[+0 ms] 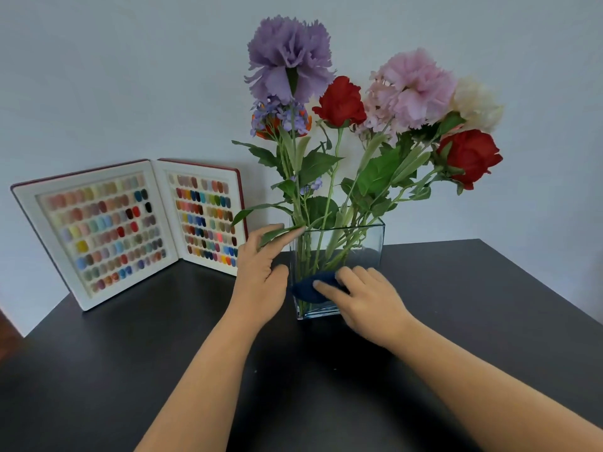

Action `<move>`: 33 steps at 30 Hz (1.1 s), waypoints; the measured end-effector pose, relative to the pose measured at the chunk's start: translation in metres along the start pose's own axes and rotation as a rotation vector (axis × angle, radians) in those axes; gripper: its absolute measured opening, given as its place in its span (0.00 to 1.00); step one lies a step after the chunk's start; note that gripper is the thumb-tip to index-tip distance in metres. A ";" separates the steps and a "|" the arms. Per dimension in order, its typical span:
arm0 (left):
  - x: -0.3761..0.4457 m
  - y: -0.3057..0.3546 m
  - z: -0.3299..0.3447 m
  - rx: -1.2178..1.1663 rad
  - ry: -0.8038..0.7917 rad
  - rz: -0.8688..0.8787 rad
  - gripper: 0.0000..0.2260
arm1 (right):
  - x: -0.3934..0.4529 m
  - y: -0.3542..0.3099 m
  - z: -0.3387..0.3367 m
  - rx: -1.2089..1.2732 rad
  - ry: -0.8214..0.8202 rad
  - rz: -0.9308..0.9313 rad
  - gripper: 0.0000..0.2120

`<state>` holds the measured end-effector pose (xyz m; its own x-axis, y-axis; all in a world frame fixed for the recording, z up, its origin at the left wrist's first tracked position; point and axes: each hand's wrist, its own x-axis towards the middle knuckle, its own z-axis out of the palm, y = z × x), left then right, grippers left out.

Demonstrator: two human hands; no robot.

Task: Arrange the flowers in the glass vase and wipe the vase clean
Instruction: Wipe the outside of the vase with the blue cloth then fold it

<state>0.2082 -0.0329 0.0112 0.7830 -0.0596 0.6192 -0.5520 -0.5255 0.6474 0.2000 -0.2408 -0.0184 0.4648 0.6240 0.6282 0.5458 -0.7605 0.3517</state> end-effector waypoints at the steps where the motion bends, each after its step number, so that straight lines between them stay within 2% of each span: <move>1: 0.000 -0.001 -0.001 -0.015 -0.013 -0.004 0.38 | 0.002 0.005 -0.004 0.007 0.045 0.030 0.22; 5: 0.001 0.002 0.001 -0.074 -0.034 -0.014 0.34 | 0.024 0.016 -0.019 0.047 0.213 0.161 0.18; 8: 0.000 0.006 0.002 -0.070 -0.037 0.003 0.30 | 0.037 0.001 -0.014 0.051 0.216 0.126 0.20; 12: -0.001 0.006 -0.001 -0.021 -0.025 0.008 0.25 | 0.024 -0.024 0.013 -0.017 0.070 -0.011 0.24; 17: -0.002 0.004 0.004 -0.064 -0.004 0.030 0.25 | -0.006 -0.023 0.021 -0.053 -0.169 -0.190 0.21; 20: -0.002 -0.003 0.011 -0.291 0.067 -0.009 0.21 | -0.009 -0.004 0.005 -0.061 -0.153 -0.153 0.20; 23: -0.002 -0.016 0.022 -0.626 0.130 -0.183 0.13 | 0.002 0.020 -0.010 -0.012 0.042 0.001 0.20; 25: -0.001 -0.026 0.030 -0.768 0.162 -0.294 0.10 | 0.011 0.027 -0.016 -0.004 0.141 0.085 0.20; 27: 0.002 -0.037 0.036 -0.823 0.126 -0.378 0.20 | 0.016 0.022 -0.013 0.004 0.165 0.097 0.20; 29: 0.004 -0.049 0.039 -0.829 0.030 -0.444 0.39 | 0.013 0.007 -0.003 0.006 0.126 0.059 0.21; 30: 0.004 -0.053 0.042 -0.829 -0.025 -0.472 0.44 | 0.009 0.000 0.004 -0.006 0.089 0.033 0.23; 31: 0.003 -0.058 0.044 -0.829 -0.076 -0.487 0.45 | 0.004 -0.007 0.010 -0.019 0.043 0.006 0.25; 33: 0.001 -0.065 0.049 -0.810 -0.163 -0.470 0.41 | -0.006 -0.018 0.022 -0.034 -0.045 -0.047 0.26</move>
<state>0.2590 -0.0402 -0.0524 0.9721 -0.1414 0.1869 -0.1535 0.2187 0.9637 0.2027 -0.2272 -0.0436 0.4703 0.6659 0.5791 0.5444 -0.7354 0.4036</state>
